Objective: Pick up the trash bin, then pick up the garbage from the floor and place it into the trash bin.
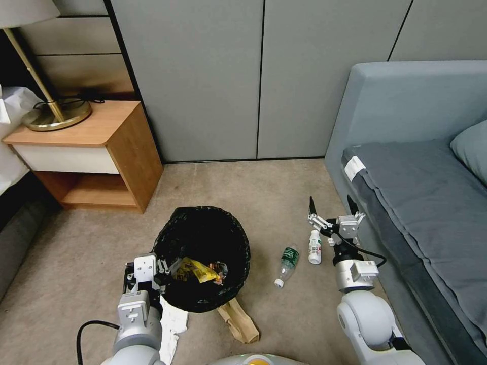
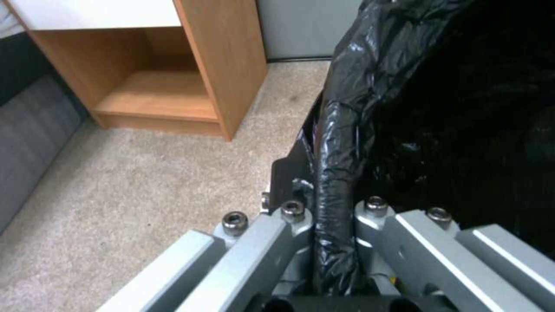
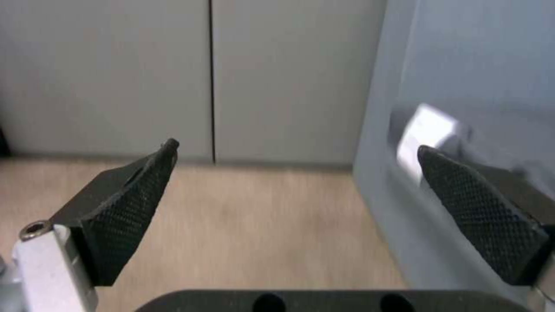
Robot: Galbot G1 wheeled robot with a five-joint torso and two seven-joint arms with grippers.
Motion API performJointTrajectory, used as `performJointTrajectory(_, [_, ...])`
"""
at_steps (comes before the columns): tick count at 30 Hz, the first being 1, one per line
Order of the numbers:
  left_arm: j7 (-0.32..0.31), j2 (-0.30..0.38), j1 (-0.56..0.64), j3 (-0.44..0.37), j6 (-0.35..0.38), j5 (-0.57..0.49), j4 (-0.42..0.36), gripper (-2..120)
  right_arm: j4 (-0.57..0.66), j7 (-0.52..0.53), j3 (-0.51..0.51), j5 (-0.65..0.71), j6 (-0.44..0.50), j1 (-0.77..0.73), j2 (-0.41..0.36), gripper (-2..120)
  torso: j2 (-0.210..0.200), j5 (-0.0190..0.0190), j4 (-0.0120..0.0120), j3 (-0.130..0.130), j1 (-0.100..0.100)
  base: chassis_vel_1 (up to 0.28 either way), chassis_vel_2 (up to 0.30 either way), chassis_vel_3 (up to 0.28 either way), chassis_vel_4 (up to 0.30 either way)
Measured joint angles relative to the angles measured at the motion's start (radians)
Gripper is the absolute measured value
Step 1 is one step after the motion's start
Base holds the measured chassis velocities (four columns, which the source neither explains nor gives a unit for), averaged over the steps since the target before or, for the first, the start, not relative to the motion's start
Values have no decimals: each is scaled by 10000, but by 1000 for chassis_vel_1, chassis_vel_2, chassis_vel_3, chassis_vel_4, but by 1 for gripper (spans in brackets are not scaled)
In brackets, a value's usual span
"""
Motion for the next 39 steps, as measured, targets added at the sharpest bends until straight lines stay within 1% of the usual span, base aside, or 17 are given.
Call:
performJointTrajectory(1, [-1, -1, 0, -2, 0, 0, -1, 0, -140, -31, 19, 158, -562, 76, -27, 100, 0, -1, 0, 0, 1, 0, 0, 0, 0])
performJointTrajectory(2, [-1, -1, 0, -2, 0, 0, -1, 0, -140, -31, 19, 158, -562, 76, -27, 100, 0, -1, 0, 0, 1, 0, 0, 0, 0])
performJointTrajectory(5, [-2, -3, 0, -3, 0, 0, -1, 0, -661, -299, 80, 372, -1549, 293, -93, 100, 0, 0, -1, 0, 1, 0, 0, 0, 0])
performJointTrajectory(6, [-2, -3, 0, -3, 0, 0, -1, 0, -661, -299, 80, 372, -1549, 293, -93, 100, 0, 0, -1, 0, 1, 0, 0, 0, 0])
performJointTrajectory(10, [-5, 4, 10, -1, -2, 0, -1, 0, -1722, -599, 72, 447, -2153, 774, -155, 100, 0, 0, -1, 0, 0, 0, 0, 0, 0])
performJointTrajectory(13, [-7, 6, 42, 3, -8, 8, -1, 0, -3091, -837, -47, 529, -2460, 1459, -138, 100, 0, 0, 0, 0, 0, 0, 0, 0, 0])
performJointTrajectory(14, [-7, 6, 42, 3, -8, 8, -1, 0, -3091, -837, -47, 529, -2460, 1459, -138, 100, 0, 0, 0, 0, 0, 0, 0, 0, 0])
performJointTrajectory(18, [-8, -10, 81, 19, -23, 41, -1, 0, -4711, -1023, -314, 540, -2433, 2378, -30, 100, 0, 0, 1, 0, 1, 0, 0, 0, 0])
performJointTrajectory(19, [-8, -10, 81, 19, -23, 41, -1, 0, -4711, -1023, -314, 540, -2433, 2378, -30, 100, 0, 0, 1, 0, 1, 0, 0, 0, 0])
performJointTrajectory(22, [-10, -12, 115, 11, -28, 48, -1, 0, -5736, -1151, -386, 557, -2213, 2962, 67, 100, 0, -1, 1, 0, 0, 0, 0, 0, 0])
performJointTrajectory(23, [-10, -12, 115, 11, -28, 48, -1, 0, -5736, -1151, -386, 557, -2213, 2962, 67, 100, 0, -1, 1, 0, 0, 0, 0, 0, 0])
performJointTrajectory(26, [-13, -13, 135, -7, -31, 63, -1, 0, -6710, -1286, -423, 602, -1972, 3417, 106, 100, 0, -1, 0, 1, 1, 0, 0, 0, 0])
performJointTrajectory(29, [-14, -27, 136, 4, -31, 88, -1, 0, -7257, -1325, -431, 614, -1851, 3660, 134, 100, 0, -1, -1, 0, 0, 0, 0, 0, 0])
performJointTrajectory(32, [-14, -43, 134, 17, -32, 121, -1, 0, -7792, -1332, -432, 623, -1726, 3883, 171, 95, 0, 0, 0, 0, 0, 0, 0, 0, 0])
performJointTrajectory(35, [-14, -47, 124, 23, -31, 142, -10, 0, -8646, -1417, -453, 603, -1518, 4164, 198, 79, 0, 0, -1, 1, 0, 0, 0, 0, 0])
performJointTrajectory(36, [-14, -47, 124, 23, -31, 142, -10, 0, -8646, -1417, -453, 603, -1518, 4164, 198, 79, 0, 0, -1, 1, 0, 0, 0, 0, 0])
performJointTrajectory(39, [-14, -50, 140, 21, -31, 144, -25, 0, -9201, -1463, -395, 517, -1391, 4306, 242, 65, 0, 0, 0, 0, 0, 0, 0, 0, 0])
